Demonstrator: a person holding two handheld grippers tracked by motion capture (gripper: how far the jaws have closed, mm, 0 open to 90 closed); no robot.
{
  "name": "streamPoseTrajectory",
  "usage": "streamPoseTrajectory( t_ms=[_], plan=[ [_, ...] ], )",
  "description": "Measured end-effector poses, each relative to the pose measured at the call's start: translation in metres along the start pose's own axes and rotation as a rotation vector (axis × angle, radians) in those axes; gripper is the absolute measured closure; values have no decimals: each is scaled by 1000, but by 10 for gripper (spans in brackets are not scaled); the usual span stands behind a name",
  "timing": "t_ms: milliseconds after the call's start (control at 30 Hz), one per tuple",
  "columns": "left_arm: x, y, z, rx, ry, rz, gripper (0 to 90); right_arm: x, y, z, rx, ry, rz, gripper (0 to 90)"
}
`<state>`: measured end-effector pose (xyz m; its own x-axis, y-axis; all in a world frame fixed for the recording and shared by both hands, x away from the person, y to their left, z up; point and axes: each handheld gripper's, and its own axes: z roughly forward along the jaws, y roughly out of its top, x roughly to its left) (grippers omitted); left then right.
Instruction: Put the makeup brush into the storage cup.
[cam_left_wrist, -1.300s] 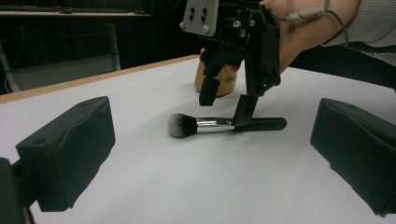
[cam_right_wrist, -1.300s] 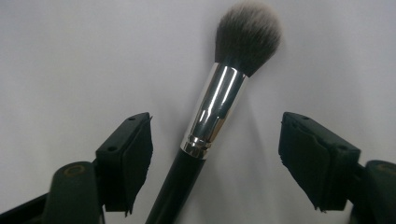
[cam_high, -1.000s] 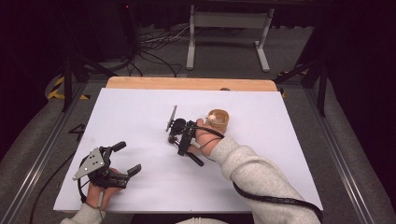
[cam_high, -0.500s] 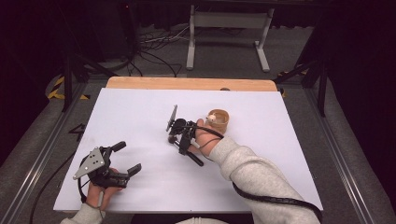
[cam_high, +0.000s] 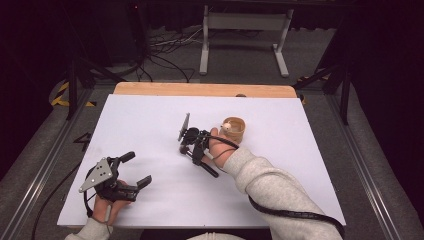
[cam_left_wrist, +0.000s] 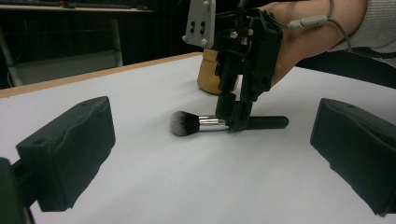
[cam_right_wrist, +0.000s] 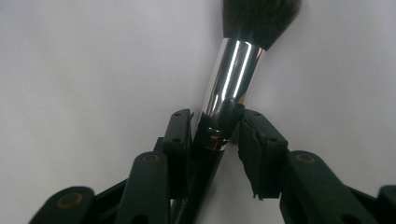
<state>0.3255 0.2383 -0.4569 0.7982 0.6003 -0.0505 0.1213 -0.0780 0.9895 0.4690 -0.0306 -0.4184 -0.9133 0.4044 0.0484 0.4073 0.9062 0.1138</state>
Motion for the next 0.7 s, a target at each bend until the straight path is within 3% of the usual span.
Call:
streamPoseTrajectory(
  t_ms=[67, 433, 700],
  plan=[
    [0, 0, 0, 0, 0, 0, 5, 1, 1, 1, 6, 7, 0, 722],
    [0, 0, -1, 2, 0, 7, 5, 5, 2, -3, 3, -6, -5, 733],
    [0, 0, 0, -1, 1, 1, 5, 7, -2, -23, -74, -4, -21, 734]
  ],
)
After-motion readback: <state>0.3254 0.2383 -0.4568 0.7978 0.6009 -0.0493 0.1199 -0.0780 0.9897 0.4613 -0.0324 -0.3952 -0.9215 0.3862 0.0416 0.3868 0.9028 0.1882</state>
